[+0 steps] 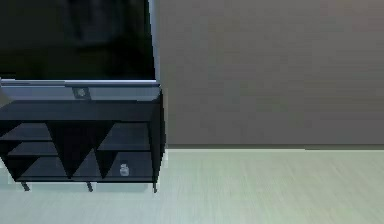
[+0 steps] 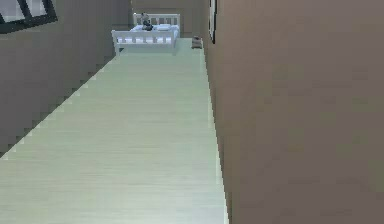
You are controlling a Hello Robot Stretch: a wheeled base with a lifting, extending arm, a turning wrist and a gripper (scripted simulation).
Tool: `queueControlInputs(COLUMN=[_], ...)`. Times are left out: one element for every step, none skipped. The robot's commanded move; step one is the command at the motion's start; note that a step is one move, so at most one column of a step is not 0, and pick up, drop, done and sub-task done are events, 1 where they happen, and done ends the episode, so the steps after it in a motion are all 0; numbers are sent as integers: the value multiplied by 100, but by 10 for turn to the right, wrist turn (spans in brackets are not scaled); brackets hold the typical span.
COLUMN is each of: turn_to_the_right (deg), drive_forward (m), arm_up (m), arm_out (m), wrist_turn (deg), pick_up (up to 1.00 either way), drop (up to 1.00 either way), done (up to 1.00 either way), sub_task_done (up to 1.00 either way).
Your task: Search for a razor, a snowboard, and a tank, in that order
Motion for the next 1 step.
queueControlInputs(turn_to_the_right=[0], drive_forward=[30], arm_up=[0], arm_out=[0], wrist_turn=[0], pick_up=[0], drop=[0], done=[0], sub_task_done=[0])
